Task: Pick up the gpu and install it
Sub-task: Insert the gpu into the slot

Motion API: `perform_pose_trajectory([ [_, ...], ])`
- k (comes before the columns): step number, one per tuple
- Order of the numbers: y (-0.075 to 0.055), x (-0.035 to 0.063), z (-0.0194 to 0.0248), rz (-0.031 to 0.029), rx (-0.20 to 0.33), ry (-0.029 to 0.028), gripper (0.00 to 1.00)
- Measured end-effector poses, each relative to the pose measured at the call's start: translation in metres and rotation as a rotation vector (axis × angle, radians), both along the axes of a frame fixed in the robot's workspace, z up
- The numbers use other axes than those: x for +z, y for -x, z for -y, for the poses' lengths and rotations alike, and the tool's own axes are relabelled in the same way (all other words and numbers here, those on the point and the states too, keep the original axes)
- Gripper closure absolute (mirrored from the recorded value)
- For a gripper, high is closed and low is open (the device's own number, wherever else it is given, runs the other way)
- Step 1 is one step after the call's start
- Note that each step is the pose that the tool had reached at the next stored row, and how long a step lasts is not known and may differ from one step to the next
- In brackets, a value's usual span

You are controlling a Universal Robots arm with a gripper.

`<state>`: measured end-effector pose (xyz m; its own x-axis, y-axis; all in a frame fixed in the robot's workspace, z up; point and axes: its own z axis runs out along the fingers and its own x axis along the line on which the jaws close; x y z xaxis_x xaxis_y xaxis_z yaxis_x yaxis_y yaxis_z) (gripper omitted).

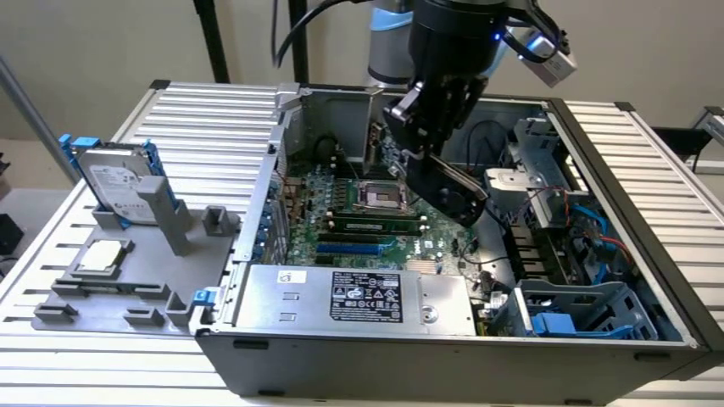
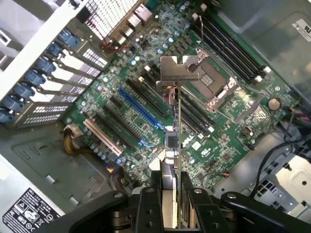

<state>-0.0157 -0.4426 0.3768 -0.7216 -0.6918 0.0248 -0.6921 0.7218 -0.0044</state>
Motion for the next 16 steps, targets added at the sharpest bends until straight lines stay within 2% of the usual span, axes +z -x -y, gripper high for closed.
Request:
perform_pose_trajectory([
  [16,0.000,-0.0105,0.0000,0.0000,0.291,0.0001,0.73],
])
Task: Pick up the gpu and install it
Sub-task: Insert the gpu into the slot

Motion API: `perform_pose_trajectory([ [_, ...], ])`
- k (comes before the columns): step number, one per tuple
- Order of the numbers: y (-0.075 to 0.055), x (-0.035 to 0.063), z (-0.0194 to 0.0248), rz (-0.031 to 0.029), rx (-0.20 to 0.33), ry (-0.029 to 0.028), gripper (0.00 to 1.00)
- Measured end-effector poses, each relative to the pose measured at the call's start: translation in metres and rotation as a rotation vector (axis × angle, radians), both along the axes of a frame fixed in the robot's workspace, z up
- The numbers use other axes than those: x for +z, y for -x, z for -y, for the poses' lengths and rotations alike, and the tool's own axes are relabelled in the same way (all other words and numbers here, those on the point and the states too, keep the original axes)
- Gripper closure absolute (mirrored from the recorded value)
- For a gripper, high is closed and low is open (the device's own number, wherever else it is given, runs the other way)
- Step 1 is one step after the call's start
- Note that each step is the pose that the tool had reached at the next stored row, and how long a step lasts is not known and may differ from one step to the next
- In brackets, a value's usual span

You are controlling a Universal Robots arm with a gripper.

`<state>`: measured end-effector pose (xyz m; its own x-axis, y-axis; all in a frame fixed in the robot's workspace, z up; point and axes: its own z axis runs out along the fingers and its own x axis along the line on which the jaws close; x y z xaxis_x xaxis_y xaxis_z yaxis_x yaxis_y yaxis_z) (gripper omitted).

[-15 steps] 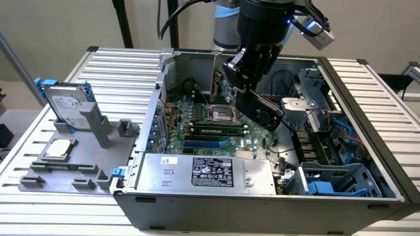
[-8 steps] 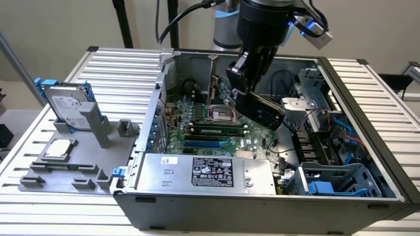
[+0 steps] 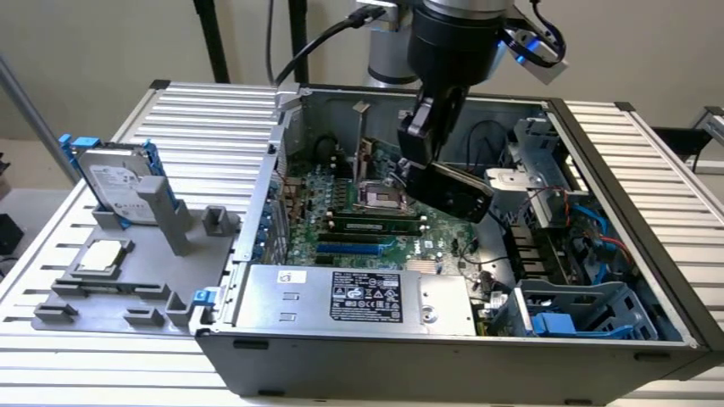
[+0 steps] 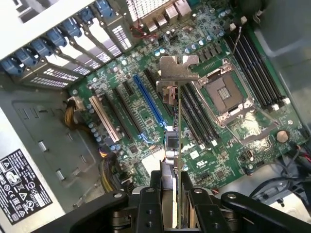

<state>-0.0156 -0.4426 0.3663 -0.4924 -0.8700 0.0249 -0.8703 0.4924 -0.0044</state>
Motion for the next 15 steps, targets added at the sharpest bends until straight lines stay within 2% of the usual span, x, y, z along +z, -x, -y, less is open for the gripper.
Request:
perform_pose_trajectory([
  [15,0.000,-0.0138,0.0000,0.0029,0.273,0.0000,0.73],
])
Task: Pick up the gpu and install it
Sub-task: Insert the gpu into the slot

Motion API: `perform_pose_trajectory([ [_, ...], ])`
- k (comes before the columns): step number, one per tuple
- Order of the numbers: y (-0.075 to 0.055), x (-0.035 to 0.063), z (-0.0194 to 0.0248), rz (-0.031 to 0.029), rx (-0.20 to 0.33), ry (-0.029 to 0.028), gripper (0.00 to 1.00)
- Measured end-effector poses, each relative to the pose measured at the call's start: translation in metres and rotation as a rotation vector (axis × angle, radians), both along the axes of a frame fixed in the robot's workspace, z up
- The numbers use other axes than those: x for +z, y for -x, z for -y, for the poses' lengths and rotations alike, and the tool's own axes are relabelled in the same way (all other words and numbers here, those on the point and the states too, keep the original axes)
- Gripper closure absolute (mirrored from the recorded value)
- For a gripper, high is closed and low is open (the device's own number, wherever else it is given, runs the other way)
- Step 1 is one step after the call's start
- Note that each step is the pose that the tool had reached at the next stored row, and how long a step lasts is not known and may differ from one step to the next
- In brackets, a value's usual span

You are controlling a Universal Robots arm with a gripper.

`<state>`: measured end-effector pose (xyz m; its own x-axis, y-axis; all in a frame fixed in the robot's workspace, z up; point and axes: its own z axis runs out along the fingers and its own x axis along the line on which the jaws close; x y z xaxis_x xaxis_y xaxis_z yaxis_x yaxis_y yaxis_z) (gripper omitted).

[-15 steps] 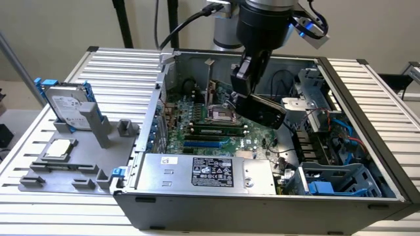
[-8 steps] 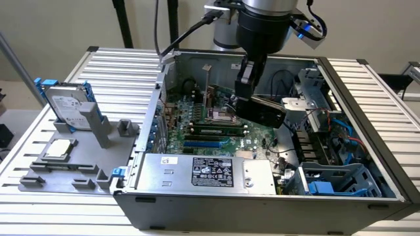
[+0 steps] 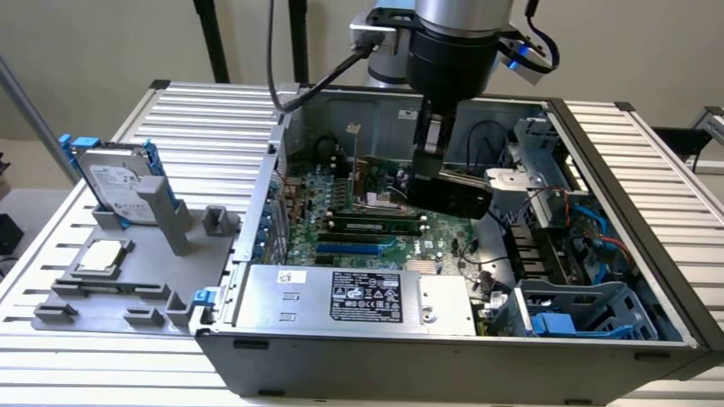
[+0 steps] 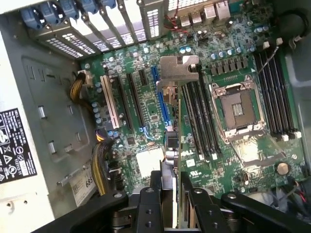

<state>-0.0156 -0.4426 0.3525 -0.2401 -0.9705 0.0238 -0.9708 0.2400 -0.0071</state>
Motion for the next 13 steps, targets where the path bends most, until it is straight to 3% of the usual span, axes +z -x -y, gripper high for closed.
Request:
perform_pose_trajectory([
  [7,0.001,-0.0057,0.0000,0.0006,0.122,0.0001,0.73],
  [13,0.017,-0.0131,-0.0002,0.0003,0.139,0.0037,0.73],
])
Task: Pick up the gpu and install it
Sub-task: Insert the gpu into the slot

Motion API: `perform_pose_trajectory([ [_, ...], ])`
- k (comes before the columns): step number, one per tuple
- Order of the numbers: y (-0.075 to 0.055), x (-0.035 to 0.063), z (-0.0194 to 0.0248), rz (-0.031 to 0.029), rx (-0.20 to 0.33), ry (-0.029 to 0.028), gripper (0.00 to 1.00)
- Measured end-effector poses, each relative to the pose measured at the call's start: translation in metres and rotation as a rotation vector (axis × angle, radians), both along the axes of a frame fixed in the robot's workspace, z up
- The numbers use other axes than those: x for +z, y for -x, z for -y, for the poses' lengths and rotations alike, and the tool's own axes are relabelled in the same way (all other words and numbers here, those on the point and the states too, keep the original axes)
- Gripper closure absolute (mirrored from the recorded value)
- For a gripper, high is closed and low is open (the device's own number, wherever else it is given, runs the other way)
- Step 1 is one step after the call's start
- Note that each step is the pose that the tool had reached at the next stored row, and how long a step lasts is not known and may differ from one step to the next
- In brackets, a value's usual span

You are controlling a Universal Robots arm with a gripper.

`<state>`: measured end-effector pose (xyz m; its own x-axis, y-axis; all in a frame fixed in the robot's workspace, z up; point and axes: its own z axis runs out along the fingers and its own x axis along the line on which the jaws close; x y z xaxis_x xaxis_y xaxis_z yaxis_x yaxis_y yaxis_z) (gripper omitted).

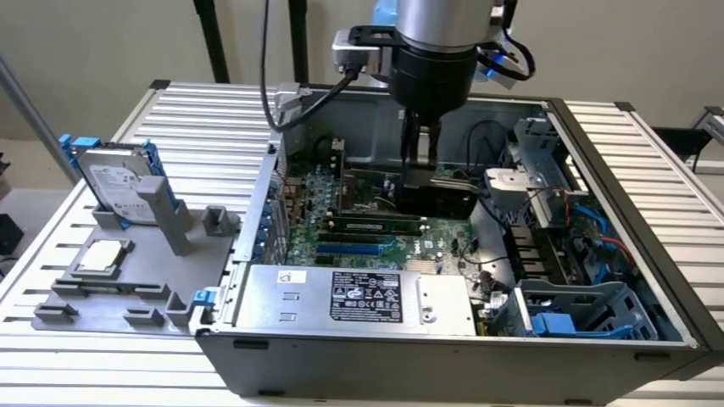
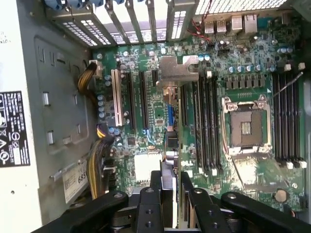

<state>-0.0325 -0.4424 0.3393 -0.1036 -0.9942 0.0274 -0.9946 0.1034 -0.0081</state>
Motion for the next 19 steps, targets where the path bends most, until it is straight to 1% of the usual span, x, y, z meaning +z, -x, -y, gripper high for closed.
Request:
perform_pose_trajectory([
  [6,0.026,-0.0083,0.0000,0.0000,0.004,0.0022,0.73],
  [13,0.056,-0.0208,0.0000,0.0002,0.006,0.0023,0.73],
  [15,0.058,-0.0244,0.0000,0.0003,0.007,0.0023,0.73],
  [19,0.058,-0.0317,0.0000,0.0003,0.010,0.0024,0.73],
])
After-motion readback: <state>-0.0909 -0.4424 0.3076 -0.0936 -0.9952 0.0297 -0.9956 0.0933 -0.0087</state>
